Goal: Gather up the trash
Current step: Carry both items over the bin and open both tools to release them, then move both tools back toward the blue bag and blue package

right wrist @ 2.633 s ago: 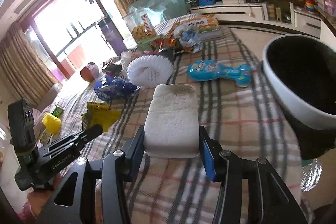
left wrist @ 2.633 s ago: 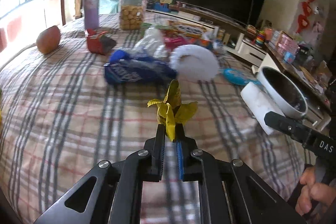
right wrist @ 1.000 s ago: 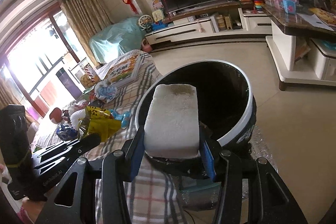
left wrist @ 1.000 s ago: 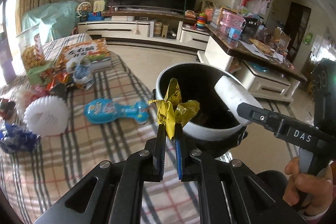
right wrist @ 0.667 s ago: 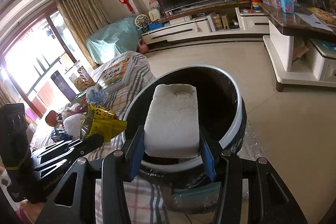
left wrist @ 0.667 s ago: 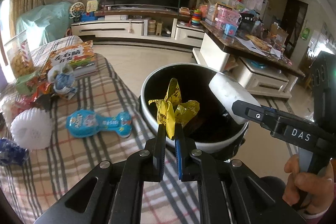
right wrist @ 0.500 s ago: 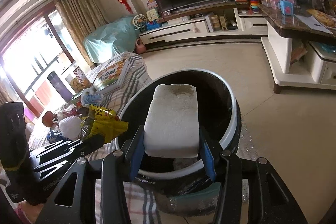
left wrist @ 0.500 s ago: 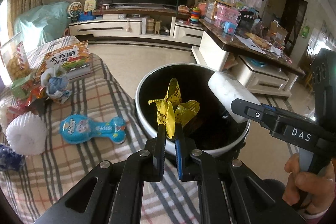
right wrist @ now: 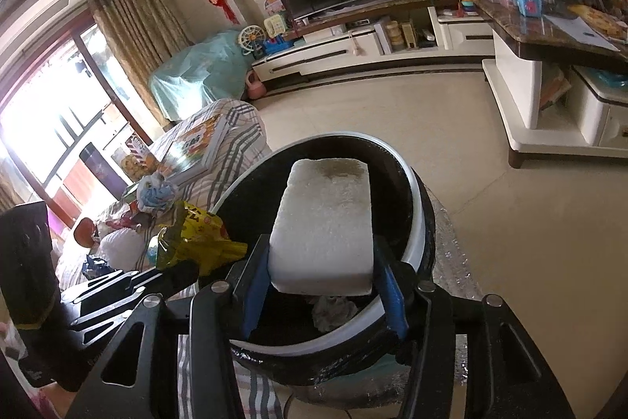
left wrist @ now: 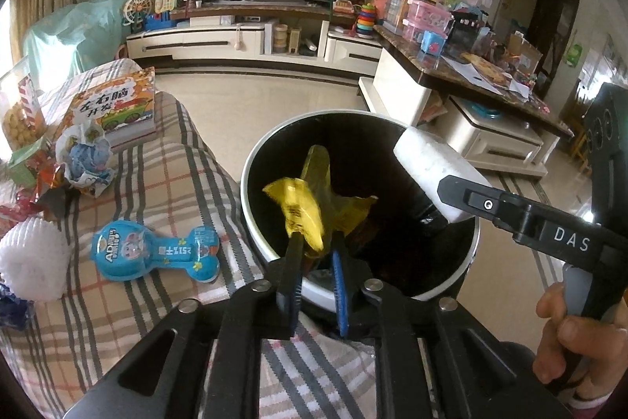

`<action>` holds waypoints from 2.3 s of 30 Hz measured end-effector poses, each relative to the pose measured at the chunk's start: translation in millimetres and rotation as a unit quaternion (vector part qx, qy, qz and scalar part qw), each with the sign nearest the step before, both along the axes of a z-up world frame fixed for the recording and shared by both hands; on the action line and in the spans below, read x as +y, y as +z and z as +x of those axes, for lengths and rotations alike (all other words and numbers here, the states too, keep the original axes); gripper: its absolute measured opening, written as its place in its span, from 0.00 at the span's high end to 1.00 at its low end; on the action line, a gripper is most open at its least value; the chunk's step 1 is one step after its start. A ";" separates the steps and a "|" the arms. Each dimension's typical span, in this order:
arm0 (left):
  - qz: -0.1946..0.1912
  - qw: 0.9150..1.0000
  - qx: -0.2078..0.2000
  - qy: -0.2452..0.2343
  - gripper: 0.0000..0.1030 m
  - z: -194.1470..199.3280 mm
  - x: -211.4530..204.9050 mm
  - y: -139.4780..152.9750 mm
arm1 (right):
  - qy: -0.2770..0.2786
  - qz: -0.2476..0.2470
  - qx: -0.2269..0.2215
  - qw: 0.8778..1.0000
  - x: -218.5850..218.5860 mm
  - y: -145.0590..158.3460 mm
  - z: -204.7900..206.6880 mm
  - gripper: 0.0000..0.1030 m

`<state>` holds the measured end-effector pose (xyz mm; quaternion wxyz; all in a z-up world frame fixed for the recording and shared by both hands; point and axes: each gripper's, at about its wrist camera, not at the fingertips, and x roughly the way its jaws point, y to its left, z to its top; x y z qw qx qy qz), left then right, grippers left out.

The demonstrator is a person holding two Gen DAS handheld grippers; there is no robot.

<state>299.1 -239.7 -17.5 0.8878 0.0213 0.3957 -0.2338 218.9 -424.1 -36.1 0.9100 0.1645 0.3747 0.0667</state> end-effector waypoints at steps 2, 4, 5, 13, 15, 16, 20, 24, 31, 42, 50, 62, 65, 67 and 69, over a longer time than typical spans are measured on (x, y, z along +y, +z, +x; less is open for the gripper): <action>-0.005 1.000 0.002 0.001 0.78 0.9 -0.1 0.1 | -0.003 0.000 0.002 1.000 -0.1 -0.3 1.2 0.46; -0.007 1.000 0.001 0.002 0.69 -0.1 0.7 2.0 | -0.005 0.002 0.003 1.000 -0.6 0.0 1.6 0.42; -0.007 1.000 -0.002 0.005 0.60 -2.2 1.6 3.1 | -0.007 0.004 0.001 1.000 -1.2 0.3 0.9 0.39; -0.020 0.999 -0.008 0.027 0.46 -25.0 26.9 1.3 | -0.013 0.008 -0.016 1.000 4.9 6.4 -12.5 0.12; -0.022 0.999 -0.008 0.037 0.44 -33.8 37.5 0.1 | -0.011 0.011 -0.019 1.000 8.7 7.1 -16.5 0.12; -0.024 0.999 -0.007 0.042 0.44 -38.9 43.8 -1.1 | -0.010 0.012 -0.021 1.000 11.9 7.9 -18.9 0.12; -0.030 0.998 0.000 0.064 0.44 -55.4 70.1 -2.4 | 0.001 0.016 -0.027 1.000 26.1 9.8 -28.6 0.12; -0.037 0.995 0.006 0.089 0.44 -70.8 97.8 -4.0 | 0.019 0.017 -0.029 0.999 47.9 10.6 -36.6 0.12; -0.047 0.990 0.014 0.133 0.44 -92.2 145.5 -4.8 | 0.058 0.015 -0.027 0.998 89.3 8.1 -44.7 0.12; -0.061 0.977 0.028 0.203 0.43 -118.2 213.0 -9.1 | 0.129 0.004 -0.012 0.992 155.8 -5.2 -41.5 0.12; -0.064 0.968 0.037 0.242 0.42 -115.6 242.7 -15.2 | 0.183 -0.023 -0.003 0.983 192.6 -14.1 -29.0 0.12; -0.049 0.961 0.036 0.269 0.34 -90.5 259.3 -19.6 | 0.210 -0.062 -0.007 0.976 211.9 -17.3 -0.7 0.13; -0.044 0.961 0.037 0.271 0.34 -79.9 261.6 -20.3 | 0.212 -0.074 -0.011 0.974 212.8 -15.2 9.3 0.13; -0.036 0.960 0.037 0.274 0.34 -71.7 263.4 -20.1 | 0.218 -0.091 -0.013 0.972 215.9 -14.0 17.2 0.13; -0.028 0.960 0.032 0.277 0.34 -64.9 267.2 -18.9 | 0.227 -0.102 -0.013 0.968 219.0 -14.0 26.0 0.13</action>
